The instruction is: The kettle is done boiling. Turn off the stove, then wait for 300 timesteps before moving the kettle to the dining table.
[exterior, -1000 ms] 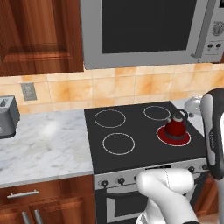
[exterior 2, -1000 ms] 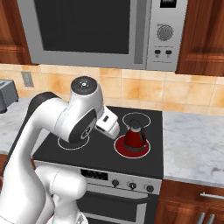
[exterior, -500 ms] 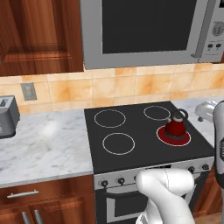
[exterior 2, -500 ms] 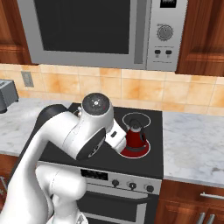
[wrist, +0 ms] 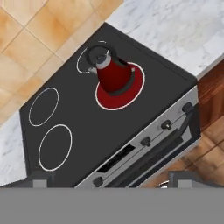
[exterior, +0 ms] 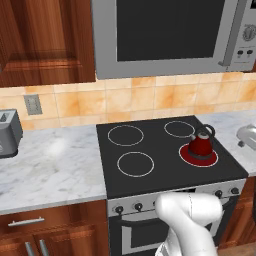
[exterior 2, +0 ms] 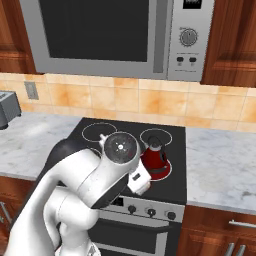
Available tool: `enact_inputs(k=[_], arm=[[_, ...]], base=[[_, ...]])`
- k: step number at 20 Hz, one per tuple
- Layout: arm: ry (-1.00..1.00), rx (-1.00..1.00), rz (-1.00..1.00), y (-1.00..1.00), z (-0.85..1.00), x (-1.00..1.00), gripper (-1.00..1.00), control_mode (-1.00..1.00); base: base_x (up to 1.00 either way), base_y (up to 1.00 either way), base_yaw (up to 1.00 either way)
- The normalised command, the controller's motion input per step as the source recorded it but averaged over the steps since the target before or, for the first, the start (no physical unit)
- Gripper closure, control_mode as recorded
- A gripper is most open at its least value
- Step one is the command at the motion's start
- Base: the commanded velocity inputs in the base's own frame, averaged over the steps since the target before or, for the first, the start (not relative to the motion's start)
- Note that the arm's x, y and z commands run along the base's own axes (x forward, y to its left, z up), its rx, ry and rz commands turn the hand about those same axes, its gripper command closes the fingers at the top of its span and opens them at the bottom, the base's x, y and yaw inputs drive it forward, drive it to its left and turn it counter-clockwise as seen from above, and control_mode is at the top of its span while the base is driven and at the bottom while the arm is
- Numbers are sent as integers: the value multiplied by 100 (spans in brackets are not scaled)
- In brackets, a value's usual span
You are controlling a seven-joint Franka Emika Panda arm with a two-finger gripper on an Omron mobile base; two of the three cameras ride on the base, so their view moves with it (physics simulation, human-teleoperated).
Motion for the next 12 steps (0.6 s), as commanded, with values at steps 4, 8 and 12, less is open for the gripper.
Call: enact_inputs(k=[4,8,12], arm=[[-9,11,-18,-13,-10,-23,-100,-100],[-6,8,-14,-27,-2,-24,-100,-100],[-10,11,-13,-20,-17,-22,-100,-100]], base=[[0,0,0],[0,0,0],[0,0,0]])
